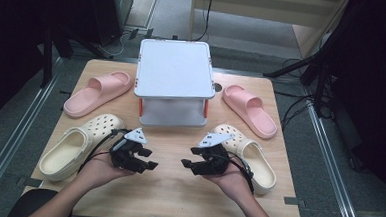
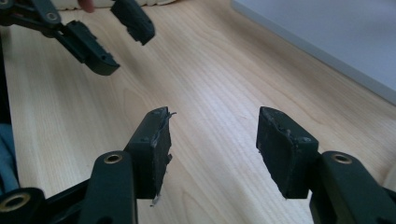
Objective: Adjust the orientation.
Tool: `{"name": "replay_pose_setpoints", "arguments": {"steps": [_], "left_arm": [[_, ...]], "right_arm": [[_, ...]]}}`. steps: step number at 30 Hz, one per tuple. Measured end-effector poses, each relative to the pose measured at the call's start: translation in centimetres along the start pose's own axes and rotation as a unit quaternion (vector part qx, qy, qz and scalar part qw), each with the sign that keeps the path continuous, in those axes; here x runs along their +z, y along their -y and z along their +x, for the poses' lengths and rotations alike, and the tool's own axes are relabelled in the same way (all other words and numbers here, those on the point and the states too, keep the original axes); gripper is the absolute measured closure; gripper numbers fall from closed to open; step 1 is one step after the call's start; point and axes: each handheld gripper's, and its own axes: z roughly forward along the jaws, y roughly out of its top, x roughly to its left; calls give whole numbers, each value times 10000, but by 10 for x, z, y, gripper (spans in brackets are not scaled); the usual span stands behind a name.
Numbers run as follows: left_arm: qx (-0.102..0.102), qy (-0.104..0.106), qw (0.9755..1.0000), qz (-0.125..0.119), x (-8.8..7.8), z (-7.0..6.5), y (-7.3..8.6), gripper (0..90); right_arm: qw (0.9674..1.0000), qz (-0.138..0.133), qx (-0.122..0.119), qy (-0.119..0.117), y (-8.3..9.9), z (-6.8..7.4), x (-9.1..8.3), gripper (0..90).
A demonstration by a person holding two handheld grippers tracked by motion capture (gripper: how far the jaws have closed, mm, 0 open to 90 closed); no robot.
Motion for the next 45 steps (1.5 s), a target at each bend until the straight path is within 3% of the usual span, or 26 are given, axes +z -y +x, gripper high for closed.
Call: {"name": "replay_pose_setpoints", "arguments": {"steps": [7,13,18,21,29,35,40,45], "left_arm": [[-100,-234,9997,-33,-9,4,7,465],[-205,-348,9991,-91,-20,6,13,467],[-351,-398,9985,-128,-30,7,20,518],[-523,-482,9973,-179,-38,10,26,525],[-664,-703,9950,-267,-52,13,36,509],[-900,-942,9911,-289,-69,17,48,496],[-1107,-1074,9873,-373,-80,18,56,493],[-1192,-1226,9845,-392,-91,20,63,494]], "right_arm": [[9998,115,154,-59,-3,-9,6,463],[9997,175,46,-136,-9,-8,13,464],[9994,159,14,-303,-13,-6,17,516],[9991,183,-68,-382,-18,-4,21,527],[9986,241,-238,-396,-25,-2,28,515],[9976,249,-337,-552,-32,-1,33,559],[9978,244,-308,-524,-37,2,38,603],[9976,184,-328,-580,-40,3,40,605]]}}
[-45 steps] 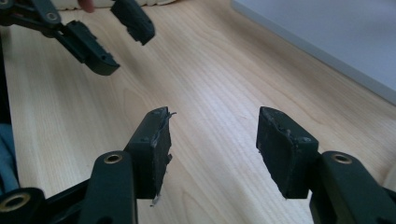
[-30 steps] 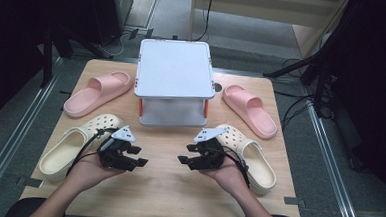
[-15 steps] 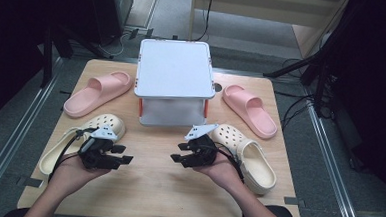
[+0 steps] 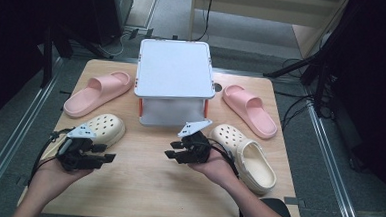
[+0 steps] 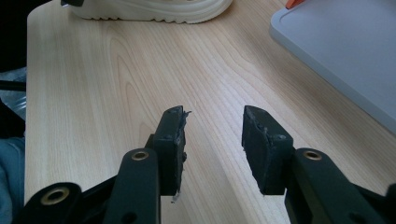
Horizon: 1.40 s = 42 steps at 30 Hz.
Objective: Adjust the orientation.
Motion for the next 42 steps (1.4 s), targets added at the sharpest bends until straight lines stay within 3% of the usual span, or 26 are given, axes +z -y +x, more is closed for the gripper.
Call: {"name": "replay_pose_setpoints", "arguments": {"steps": [7,12,17,23,27,28,30,33,35,38,41,42], "left_arm": [[-107,-260,9996,11,-14,13,8,502],[-183,-525,9984,-118,-29,29,17,501],[-464,-750,9961,-63,-28,47,26,502],[-476,-691,9964,97,-7,53,23,537],[-490,-555,9971,172,4,56,19,645],[-451,-542,9972,253,9,56,18,645],[-329,-481,9979,287,12,56,16,746],[-153,-574,9978,287,10,55,14,766],[-256,-592,9978,141,3,58,11,768],[-431,-407,9982,-63,-4,61,6,770],[-309,-464,9984,-134,-5,56,1,771],[-146,-450,9987,-179,-5,49,-6,771]], "right_arm": [[10000,-20,67,-45,-2,-2,1,590],[10000,30,86,-23,-3,-2,3,579],[10000,46,78,0,-3,-2,4,576],[10000,85,50,2,-2,-1,6,576],[9999,115,41,1,-2,0,6,576],[9999,130,38,-4,-2,0,6,576],[9999,158,21,-1,0,1,6,577],[9999,145,16,16,0,1,6,577],[9999,154,33,39,1,0,3,578],[9998,127,89,88,4,0,0,579],[9998,110,114,114,6,0,-2,579],[9997,89,153,152,9,0,-5,579]]}}
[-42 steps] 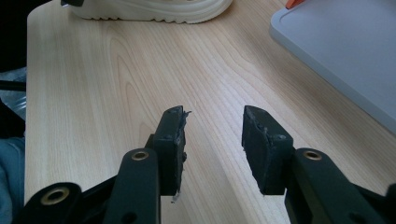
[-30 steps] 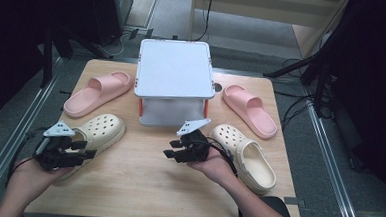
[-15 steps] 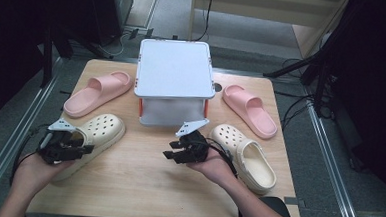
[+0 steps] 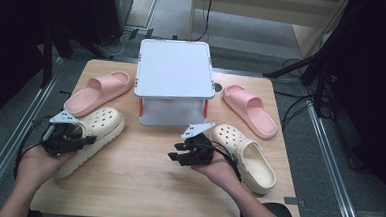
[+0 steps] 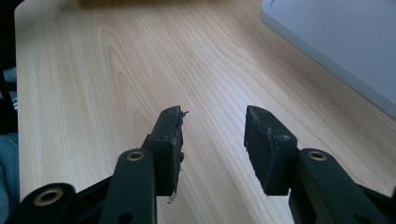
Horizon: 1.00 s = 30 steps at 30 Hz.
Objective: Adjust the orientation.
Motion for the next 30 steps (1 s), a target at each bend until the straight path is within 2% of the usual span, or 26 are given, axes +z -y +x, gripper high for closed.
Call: {"name": "replay_pose_setpoints", "arguments": {"steps": [3,6,7,8,9,11,14,15,16,19,20,22,23,24,28,30], "left_arm": [[162,191,9997,-84,3,-12,-10,770],[390,372,9985,-57,9,-25,-20,768],[390,372,9985,-57,9,-25,-20,768],[471,504,9976,-32,15,-34,-27,768],[471,504,9976,-32,15,-34,-27,768],[538,715,9959,117,26,-44,-36,768],[666,869,9937,224,35,-55,-43,766],[666,869,9937,224,35,-55,-43,766],[739,954,9924,238,41,-63,-47,766],[895,1066,9897,320,51,-75,-52,765],[895,1066,9897,320,51,-75,-52,765],[1008,1177,9873,363,59,-86,-57,764],[1008,1177,9873,363,59,-86,-57,764],[1099,1214,9857,393,63,-94,-59,763],[1267,1276,9828,433,71,-108,-60,760],[1312,1271,9821,455,73,-110,-61,755]], "right_arm": [[9999,-55,57,63,4,0,-5,579],[9998,-96,96,142,9,-1,-10,581],[9998,-96,96,142,9,-1,-10,581],[9997,-120,139,188,13,-1,-13,581],[9997,-120,139,188,13,-1,-13,581],[9993,-151,210,276,18,-2,-18,581],[9988,-177,253,373,22,-1,-23,581],[9988,-177,253,373,22,-1,-23,581],[9986,-199,258,425,26,-1,-25,580],[9981,-212,286,510,30,0,-29,578],[9981,-212,286,510,30,0,-29,578],[9975,-235,331,578,35,1,-33,577],[9975,-235,331,578,35,1,-33,577],[9972,-236,384,598,37,2,-35,577],[9967,-258,413,656,39,3,-37,576],[9966,-264,412,669,40,3,-37,576]]}}
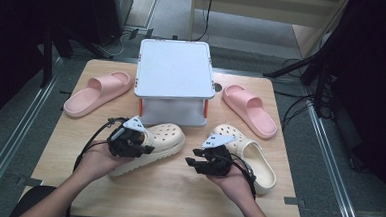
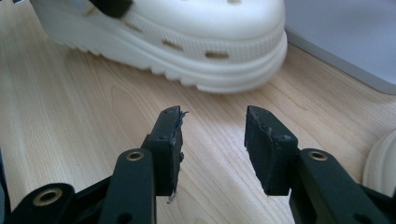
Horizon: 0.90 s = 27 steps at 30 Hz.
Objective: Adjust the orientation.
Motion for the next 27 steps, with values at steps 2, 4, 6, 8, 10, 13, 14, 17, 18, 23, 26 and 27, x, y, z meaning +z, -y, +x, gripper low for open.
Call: {"name": "replay_pose_setpoints", "arguments": {"steps": [2,4,6,8,10,13,14,17,18,23,26,27], "left_arm": [[13,77,10000,16,6,-4,-1,757],[7,111,9999,6,7,-5,-1,754],[86,172,9998,11,7,-7,1,727],[83,205,9998,-22,7,-7,1,718],[109,209,9997,51,5,-7,1,641],[20,253,9996,85,-1,-6,0,574],[-5,265,9996,79,-5,-5,0,564],[22,274,9996,55,-13,-3,1,541],[56,238,9997,19,-21,-3,2,529],[185,263,9994,-139,-38,0,6,535],[186,192,9993,-260,-47,14,9,670],[186,192,9993,-260,-47,14,9,706]], "right_arm": [[10000,-13,9,13,0,0,0,576],[10000,-14,27,13,0,0,1,576],[10000,-16,2,-7,-1,1,3,576],[10000,1,4,-25,-1,2,4,576],[10000,-15,-49,-49,-2,4,7,576],[9999,-55,-28,-81,-3,5,9,576],[9999,-66,-22,-82,-4,5,10,576],[10000,-62,14,-62,-4,7,11,574],[9999,-103,14,-51,-5,7,12,574],[9996,-256,127,21,-8,9,15,595],[9994,-294,165,36,-9,13,18,650],[9994,-294,165,36,-9,13,18,650]]}}
